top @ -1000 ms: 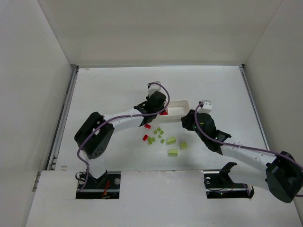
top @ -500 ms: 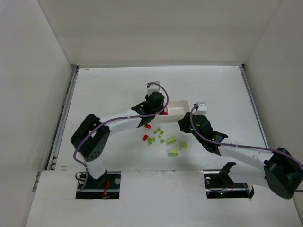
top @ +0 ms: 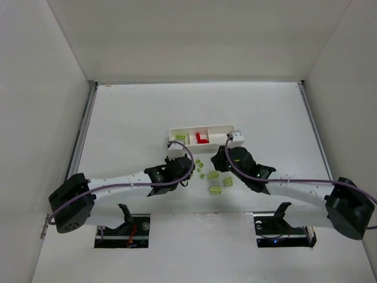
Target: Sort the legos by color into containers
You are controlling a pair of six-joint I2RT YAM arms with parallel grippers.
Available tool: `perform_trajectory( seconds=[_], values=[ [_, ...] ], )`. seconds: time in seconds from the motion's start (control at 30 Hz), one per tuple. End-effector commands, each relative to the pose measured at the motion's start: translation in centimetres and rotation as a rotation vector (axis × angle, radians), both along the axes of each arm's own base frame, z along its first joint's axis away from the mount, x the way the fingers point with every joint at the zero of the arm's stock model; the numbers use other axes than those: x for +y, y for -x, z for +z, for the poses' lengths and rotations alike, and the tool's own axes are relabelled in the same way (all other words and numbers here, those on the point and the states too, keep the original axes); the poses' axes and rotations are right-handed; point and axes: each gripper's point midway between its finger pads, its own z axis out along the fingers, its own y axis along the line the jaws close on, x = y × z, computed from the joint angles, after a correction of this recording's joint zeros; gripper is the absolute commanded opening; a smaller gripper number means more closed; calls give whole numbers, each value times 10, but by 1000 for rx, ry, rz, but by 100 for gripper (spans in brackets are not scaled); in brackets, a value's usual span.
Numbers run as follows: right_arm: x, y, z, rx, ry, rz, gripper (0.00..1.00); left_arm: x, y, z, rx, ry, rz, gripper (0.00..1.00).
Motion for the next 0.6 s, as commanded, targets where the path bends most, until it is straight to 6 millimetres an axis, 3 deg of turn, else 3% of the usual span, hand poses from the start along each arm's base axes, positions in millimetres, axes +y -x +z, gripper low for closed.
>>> perform_trajectory(
  seconds=[0.0, 0.2, 0.57],
  values=[
    [17, 3, 17, -13, -43, 32, 33, 19, 19, -15, 64, 14, 115, 26],
    [25, 8, 19, -8, -48, 50, 35, 10, 27, -27, 89, 6, 110, 35],
    [29, 12, 15, 2, -29, 71, 37, -3, 16, -42, 98, -2, 97, 42]
  ],
)
